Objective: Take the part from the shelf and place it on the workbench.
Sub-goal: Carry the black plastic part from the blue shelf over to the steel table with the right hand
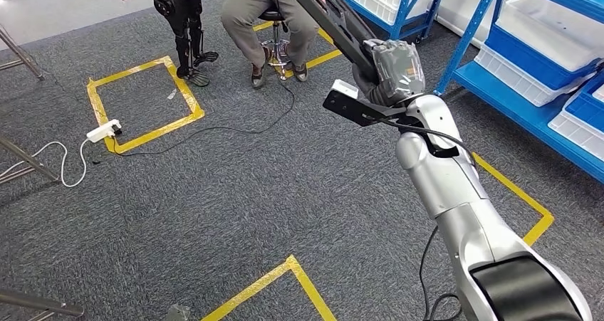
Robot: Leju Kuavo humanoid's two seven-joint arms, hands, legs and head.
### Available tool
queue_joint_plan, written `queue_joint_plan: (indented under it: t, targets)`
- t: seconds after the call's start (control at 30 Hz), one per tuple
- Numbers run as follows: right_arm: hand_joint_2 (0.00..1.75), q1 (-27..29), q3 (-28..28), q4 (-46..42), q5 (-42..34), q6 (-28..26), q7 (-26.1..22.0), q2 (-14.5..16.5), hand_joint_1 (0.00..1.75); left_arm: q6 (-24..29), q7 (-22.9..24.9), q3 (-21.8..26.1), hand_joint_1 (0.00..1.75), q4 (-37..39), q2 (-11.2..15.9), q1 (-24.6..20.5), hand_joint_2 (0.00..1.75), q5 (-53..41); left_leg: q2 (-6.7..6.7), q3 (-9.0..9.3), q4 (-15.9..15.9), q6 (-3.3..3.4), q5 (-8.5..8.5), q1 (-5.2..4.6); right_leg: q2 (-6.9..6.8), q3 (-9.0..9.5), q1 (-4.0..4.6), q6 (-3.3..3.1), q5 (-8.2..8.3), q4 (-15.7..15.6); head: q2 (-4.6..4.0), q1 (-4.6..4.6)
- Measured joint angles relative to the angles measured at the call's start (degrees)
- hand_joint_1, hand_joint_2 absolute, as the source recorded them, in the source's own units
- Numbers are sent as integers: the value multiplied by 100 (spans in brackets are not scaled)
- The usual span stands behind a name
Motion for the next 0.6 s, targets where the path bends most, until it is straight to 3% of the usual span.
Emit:
queue_joint_plan:
  t: [0.03,0.07,0.13,0.17,0.23,0.33,0.4,0.47,0.53,0.57,0.6]
  targets:
    - [175,10,3,-20,5,1,-4,35,175,-1,5,-4,0,0,-2,7,175,-2,9,-16,-7,-27,11,3,-48,7,-35,-44,32,-20,0,-7]
    - [175,17,4,-39,8,1,-8,72,175,-1,8,-6,0,0,-2,14,175,-2,101,-54,43,-46,-31,-5,-101,13,-65,-92,63,-45,0,-15]
    - [175,21,3,-69,12,2,-12,113,175,-1,10,-9,0,0,1,13,175,-2,400,-253,467,-67,-307,-13,-219,15,-122,-180,106,-83,0,-37]
    - [175,23,2,-79,14,3,-14,122,175,-1,11,-11,0,0,2,10,175,-2,524,-419,838,-85,-510,-15,-286,12,-102,-203,108,-84,0,-40]
    - [175,29,1,-86,16,5,-15,124,175,-1,12,-15,0,0,1,6,175,-4,593,-708,1494,-118,-802,3,-401,6,-83,-216,107,-84,0,-42]
    - [175,36,1,-86,16,5,-14,126,175,-1,14,-17,0,0,-1,8,175,-6,601,-822,1751,-134,-887,11,-461,3,-80,-216,104,-83,0,-45]
    - [175,42,2,-86,26,15,-6,134,175,-1,30,-24,0,0,0,22,175,-16,639,-709,1580,-163,-756,36,-552,5,-81,-214,99,-81,0,-44]
    - [175,26,-1,-89,55,31,3,164,175,-1,49,-42,0,0,-8,42,175,-26,873,-240,755,-152,-433,39,-749,-3,-28,-145,48,-40,0,-27]
    - [175,5,2,-91,90,34,-6,212,175,-1,67,-52,0,0,-22,51,175,-16,973,96,109,-49,-223,4,-937,-13,27,-37,-15,-5,0,2]
    - [175,5,5,-90,104,30,-16,233,175,-1,78,-52,0,0,-31,51,175,-8,877,90,81,15,-202,-9,-919,-22,13,-3,-52,24,0,23]
    - [175,7,6,-90,111,22,-26,245,175,-1,91,-51,0,0,-33,47,175,-4,815,99,50,63,-180,-8,-802,-83,-9,11,-137,154,0,23]
